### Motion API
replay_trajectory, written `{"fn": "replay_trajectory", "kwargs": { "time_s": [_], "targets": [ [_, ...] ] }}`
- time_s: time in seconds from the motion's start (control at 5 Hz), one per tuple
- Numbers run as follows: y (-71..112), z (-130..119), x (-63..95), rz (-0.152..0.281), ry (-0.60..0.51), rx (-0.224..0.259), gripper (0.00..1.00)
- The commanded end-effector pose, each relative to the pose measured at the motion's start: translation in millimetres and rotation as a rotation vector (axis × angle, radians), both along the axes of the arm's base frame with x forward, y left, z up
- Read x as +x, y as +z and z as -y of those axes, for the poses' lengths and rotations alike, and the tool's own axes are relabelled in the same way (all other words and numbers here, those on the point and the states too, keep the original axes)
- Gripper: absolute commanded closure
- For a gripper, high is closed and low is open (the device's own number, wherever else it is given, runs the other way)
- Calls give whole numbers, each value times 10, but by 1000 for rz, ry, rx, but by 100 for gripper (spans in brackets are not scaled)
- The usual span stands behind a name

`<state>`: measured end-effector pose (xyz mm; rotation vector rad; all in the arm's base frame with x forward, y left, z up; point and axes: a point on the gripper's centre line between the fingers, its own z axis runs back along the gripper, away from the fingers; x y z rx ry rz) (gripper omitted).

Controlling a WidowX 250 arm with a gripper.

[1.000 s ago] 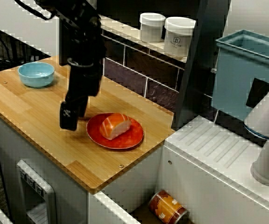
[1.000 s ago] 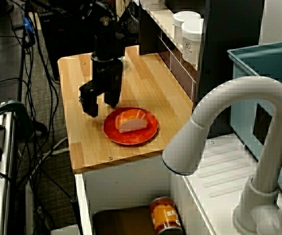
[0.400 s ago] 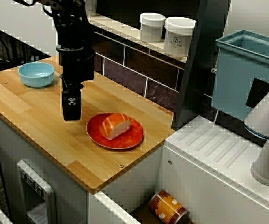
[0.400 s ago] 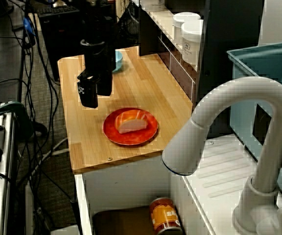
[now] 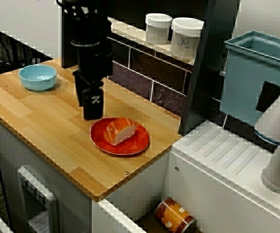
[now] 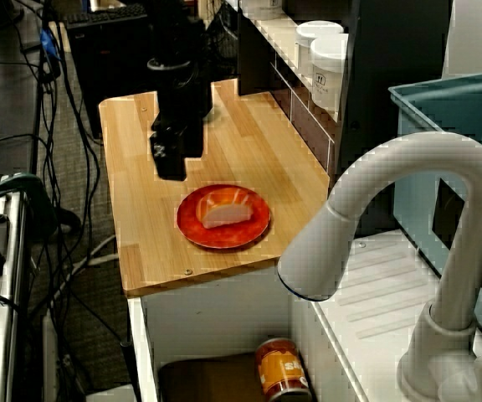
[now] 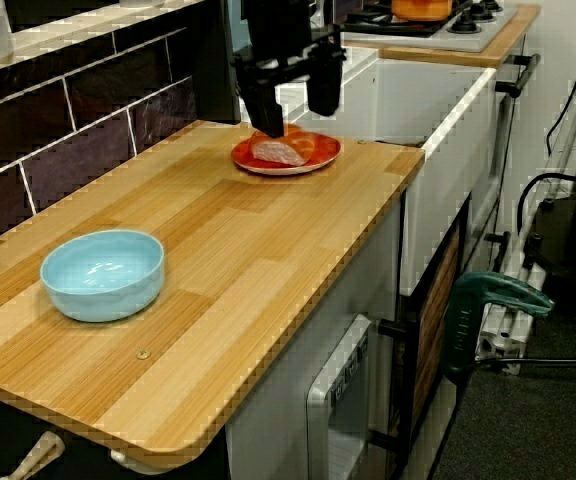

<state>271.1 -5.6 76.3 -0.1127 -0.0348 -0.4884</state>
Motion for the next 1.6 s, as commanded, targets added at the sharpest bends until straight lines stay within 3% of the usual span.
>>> {"fn": "replay_trajectory", "kwargs": {
  "time_s": [0.0,0.4,1.0,1.4],
  "targets": [
    [210,96,353,89,147,-43,0],
    [103,141,408,67,257,-88,0],
    [-54,341,421,36,286,-108,0],
    [-217,386,425,44,270,-71,0]
  ]
}}
